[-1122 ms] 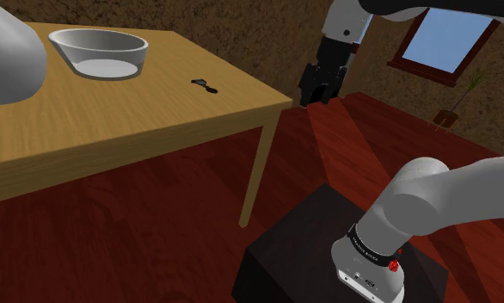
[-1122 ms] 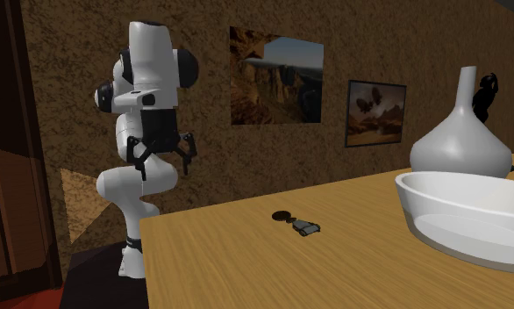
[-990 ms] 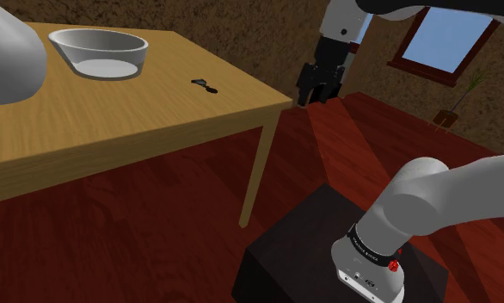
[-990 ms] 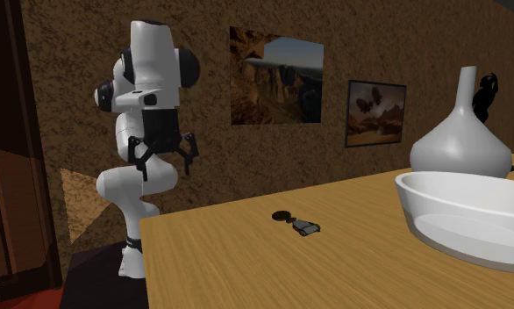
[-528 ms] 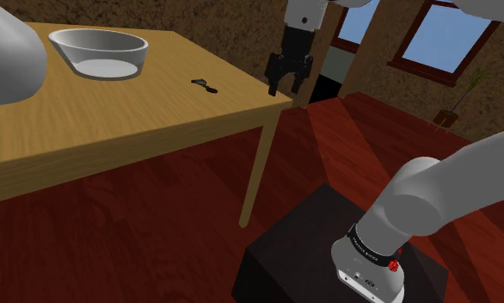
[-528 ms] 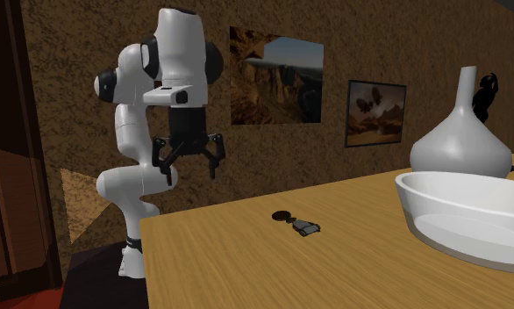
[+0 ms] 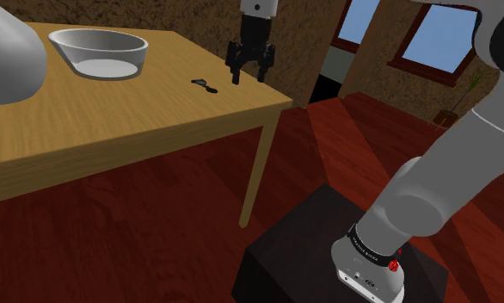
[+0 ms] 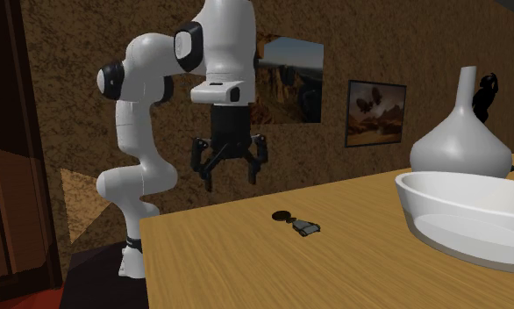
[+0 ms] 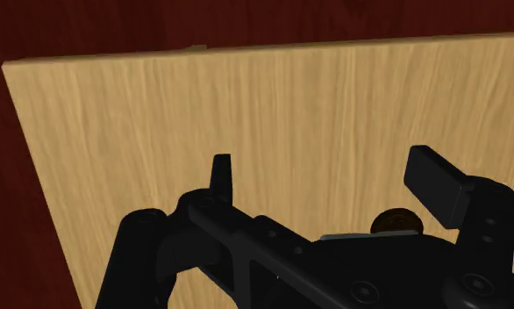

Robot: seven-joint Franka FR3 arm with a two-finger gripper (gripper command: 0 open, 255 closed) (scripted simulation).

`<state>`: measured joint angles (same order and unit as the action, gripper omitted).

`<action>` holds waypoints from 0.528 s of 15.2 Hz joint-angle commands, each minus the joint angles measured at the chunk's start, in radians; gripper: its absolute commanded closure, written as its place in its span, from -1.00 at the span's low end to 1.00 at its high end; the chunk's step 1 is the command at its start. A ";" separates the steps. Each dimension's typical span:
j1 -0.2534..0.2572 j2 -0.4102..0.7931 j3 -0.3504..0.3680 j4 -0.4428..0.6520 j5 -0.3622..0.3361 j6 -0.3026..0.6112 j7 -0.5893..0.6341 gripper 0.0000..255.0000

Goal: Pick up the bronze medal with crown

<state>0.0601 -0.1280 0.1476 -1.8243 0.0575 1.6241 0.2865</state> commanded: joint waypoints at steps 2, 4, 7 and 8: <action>0.016 0.138 0.022 0.163 -0.018 -0.036 0.033 -1.00; 0.029 0.232 0.033 0.279 -0.034 -0.067 0.052 -1.00; 0.055 0.385 0.047 0.482 -0.062 -0.131 0.079 -1.00; 0.066 0.442 0.050 0.562 -0.072 -0.159 0.087 -1.00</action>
<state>0.1187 0.2598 0.1955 -1.3407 -0.0049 1.4941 0.3693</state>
